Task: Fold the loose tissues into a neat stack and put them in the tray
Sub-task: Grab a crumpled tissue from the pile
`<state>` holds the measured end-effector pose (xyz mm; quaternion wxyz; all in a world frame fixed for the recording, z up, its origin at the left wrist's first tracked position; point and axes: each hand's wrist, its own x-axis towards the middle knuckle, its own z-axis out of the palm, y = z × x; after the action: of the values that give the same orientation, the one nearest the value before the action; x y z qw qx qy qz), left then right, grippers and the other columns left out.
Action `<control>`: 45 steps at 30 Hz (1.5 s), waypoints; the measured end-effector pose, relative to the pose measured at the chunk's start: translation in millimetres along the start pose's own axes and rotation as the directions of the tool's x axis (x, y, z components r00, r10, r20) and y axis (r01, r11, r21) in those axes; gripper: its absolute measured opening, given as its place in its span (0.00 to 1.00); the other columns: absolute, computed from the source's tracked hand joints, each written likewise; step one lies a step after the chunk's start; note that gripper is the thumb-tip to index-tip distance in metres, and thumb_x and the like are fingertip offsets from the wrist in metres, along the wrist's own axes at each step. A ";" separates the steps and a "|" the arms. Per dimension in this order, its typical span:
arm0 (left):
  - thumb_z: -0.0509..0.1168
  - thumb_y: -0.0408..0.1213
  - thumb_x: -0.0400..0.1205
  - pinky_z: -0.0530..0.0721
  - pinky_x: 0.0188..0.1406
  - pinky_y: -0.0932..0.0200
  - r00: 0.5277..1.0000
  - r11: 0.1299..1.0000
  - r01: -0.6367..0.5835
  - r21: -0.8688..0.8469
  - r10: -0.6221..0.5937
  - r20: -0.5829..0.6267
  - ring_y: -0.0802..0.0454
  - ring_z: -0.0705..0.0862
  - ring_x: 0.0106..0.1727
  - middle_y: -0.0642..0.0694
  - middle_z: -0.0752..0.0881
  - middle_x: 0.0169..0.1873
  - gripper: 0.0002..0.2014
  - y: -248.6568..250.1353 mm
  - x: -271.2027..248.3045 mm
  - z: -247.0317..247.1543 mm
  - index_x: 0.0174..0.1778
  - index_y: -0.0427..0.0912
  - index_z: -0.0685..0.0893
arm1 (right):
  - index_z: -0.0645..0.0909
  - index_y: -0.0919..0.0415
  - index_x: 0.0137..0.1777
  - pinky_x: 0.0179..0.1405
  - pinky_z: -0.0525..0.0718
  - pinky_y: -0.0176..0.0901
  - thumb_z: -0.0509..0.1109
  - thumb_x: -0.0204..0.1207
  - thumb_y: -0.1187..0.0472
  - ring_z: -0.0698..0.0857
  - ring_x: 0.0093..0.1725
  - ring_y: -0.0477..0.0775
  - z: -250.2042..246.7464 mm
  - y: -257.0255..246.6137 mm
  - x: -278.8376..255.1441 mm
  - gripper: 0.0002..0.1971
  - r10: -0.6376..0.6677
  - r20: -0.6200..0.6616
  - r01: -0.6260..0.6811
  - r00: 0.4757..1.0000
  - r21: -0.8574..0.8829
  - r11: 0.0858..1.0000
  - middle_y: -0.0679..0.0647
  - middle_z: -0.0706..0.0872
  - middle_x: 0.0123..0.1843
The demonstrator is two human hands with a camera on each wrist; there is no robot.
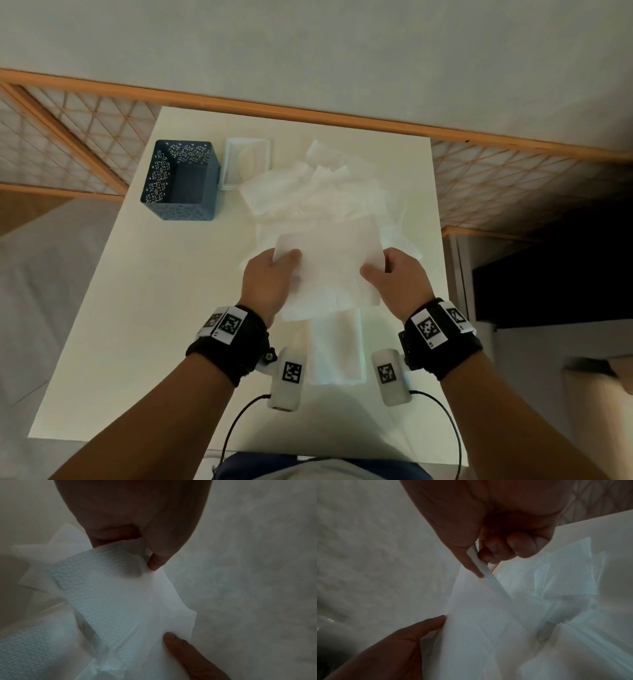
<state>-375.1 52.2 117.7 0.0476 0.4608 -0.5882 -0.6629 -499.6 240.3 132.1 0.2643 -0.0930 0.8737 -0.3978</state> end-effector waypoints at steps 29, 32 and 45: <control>0.68 0.42 0.88 0.91 0.62 0.34 0.991 0.994 -0.078 -0.080 0.086 0.098 0.42 0.93 0.55 0.47 0.94 0.50 0.07 4.9 -26.2 11.2 0.57 0.48 0.90 | 0.83 0.44 0.72 0.46 0.78 0.26 0.74 0.78 0.42 0.82 0.47 0.41 27.2 -10.5 -42.8 0.22 -0.297 -0.014 0.297 0.955 0.035 0.954 0.41 0.80 0.58; 0.71 0.42 0.87 0.90 0.65 0.33 0.984 0.996 -0.030 -0.086 0.044 0.172 0.42 0.93 0.57 0.47 0.95 0.52 0.08 1.9 -26.5 7.5 0.59 0.47 0.91 | 0.81 0.43 0.74 0.58 0.82 0.30 0.70 0.84 0.41 0.84 0.58 0.36 23.1 0.7 -34.8 0.20 -0.064 0.047 0.056 0.997 0.157 0.986 0.39 0.81 0.68; 0.74 0.45 0.86 0.88 0.50 0.50 0.902 0.988 0.139 -0.071 -0.097 0.421 0.42 0.94 0.52 0.39 0.95 0.55 0.14 -8.8 -27.4 -2.5 0.62 0.40 0.93 | 0.87 0.46 0.66 0.53 0.84 0.43 0.76 0.83 0.49 0.89 0.60 0.46 29.8 19.3 -41.4 0.13 0.084 0.241 -0.176 0.967 0.392 0.903 0.44 0.92 0.60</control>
<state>-353.6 69.6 126.0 -0.0963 0.3407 -0.5223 -0.7758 -447.9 249.4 117.6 0.3981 -0.0196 0.7408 -0.5407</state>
